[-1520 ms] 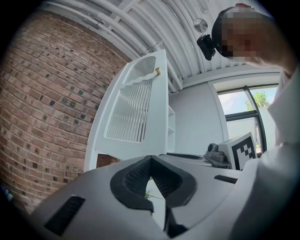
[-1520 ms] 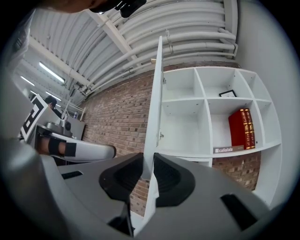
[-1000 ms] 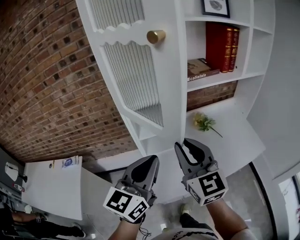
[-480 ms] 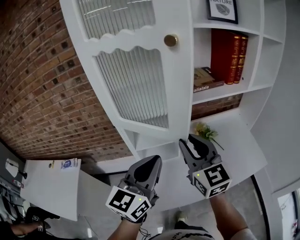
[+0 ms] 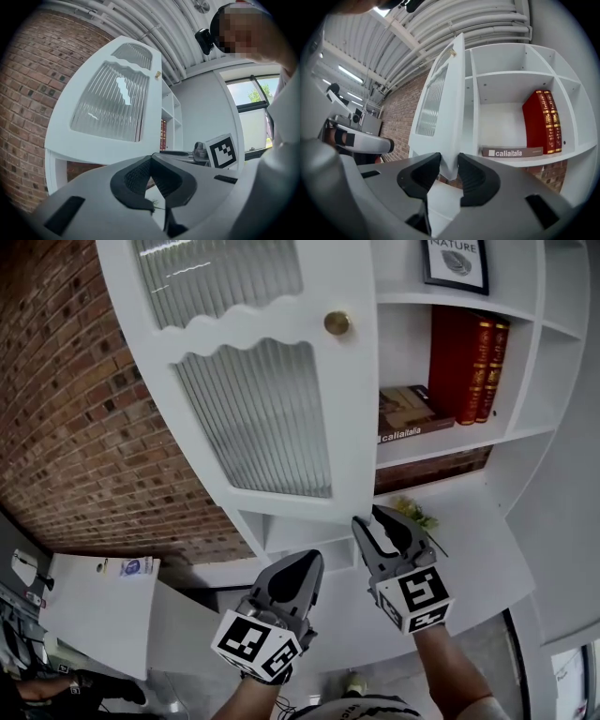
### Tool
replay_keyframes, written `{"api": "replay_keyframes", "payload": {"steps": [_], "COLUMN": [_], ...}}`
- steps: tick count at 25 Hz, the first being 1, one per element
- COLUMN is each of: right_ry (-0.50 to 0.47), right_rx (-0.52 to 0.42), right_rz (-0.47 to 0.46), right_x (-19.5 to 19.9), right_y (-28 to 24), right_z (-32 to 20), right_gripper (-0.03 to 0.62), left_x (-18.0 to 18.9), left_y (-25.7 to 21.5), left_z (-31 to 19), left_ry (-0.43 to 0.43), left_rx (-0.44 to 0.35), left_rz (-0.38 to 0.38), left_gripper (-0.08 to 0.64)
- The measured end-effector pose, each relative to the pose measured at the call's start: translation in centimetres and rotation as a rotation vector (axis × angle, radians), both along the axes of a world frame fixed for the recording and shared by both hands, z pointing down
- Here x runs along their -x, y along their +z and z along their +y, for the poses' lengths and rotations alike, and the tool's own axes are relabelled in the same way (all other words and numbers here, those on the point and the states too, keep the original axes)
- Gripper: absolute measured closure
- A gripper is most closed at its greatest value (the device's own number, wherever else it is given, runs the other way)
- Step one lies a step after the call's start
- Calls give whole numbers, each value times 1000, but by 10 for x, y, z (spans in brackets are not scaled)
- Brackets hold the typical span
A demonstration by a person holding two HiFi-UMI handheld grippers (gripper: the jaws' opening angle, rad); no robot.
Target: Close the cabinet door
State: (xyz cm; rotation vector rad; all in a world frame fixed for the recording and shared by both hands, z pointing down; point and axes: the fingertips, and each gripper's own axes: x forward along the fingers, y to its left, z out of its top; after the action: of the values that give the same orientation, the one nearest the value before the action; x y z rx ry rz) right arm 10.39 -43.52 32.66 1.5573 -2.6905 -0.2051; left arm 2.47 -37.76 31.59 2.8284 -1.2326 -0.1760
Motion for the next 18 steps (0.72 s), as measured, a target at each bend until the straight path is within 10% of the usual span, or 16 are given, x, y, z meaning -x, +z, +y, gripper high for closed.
{"api": "replay_keyframes", "payload": {"steps": [18], "right_ry": [24], "right_rx": [-35], "right_rz": [64], "right_x": [-11], "right_y": [-2], "right_z": [-51], "right_gripper": [465], "left_x": [-26], "left_y": [9], "left_z": [-39], "left_ry": [-32], "left_rx": [17], "left_rz": [-15], "left_gripper": [549]}}
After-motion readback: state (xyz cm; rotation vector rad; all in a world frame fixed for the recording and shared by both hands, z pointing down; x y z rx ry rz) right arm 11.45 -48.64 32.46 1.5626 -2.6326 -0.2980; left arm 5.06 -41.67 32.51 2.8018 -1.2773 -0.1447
